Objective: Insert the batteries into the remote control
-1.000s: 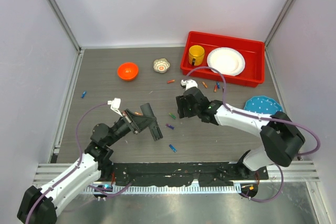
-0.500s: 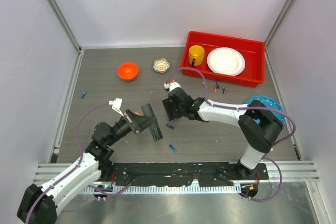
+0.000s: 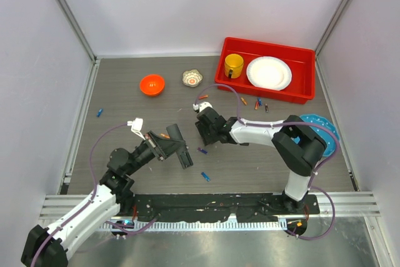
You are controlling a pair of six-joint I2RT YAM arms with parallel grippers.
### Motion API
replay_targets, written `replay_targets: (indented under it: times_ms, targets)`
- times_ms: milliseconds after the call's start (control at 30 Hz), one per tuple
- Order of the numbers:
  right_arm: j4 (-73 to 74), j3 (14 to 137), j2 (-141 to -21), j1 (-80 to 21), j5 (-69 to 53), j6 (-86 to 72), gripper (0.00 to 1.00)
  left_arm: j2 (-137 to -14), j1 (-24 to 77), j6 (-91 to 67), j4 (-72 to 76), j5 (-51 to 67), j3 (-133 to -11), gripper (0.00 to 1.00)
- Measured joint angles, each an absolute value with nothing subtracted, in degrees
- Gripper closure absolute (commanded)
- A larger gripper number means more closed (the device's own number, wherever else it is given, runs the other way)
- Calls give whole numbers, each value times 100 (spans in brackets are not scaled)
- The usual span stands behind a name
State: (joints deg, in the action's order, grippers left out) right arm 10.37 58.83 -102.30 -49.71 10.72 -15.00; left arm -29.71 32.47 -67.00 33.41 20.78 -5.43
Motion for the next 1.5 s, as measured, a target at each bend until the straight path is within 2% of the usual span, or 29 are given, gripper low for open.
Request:
replay_targets:
  times_ms: [167, 500, 733, 1033, 1233, 1500]
  targets:
    - [1048, 5894, -10252, -4971, 1125, -1389, 65, -2998, 3247, -6700, 3339, 2078, -543, 100]
    - [1175, 6088, -10381, -4971, 1179, -1203, 99, -2995, 3247, -6700, 3341, 2078, -541, 100]
    - [1498, 6143, -10331, -4764, 1638, -2147, 99, -2978, 3247, -6700, 3352, 2078, -541, 100]
    - [1918, 5896, -9334, -3922, 2346, -5922, 99, -2884, 3247, -6700, 3350, 1925, -541, 100]
    - [2364, 6088, -9815, -3942, 2381, -7883, 99, -2613, 3247, -6700, 3205, 1651, -532, 100]
    - [2561, 6062, -10088, -4045, 2414, -9546, 99, -2121, 3247, -6665, 3002, 1227, -388, 100]
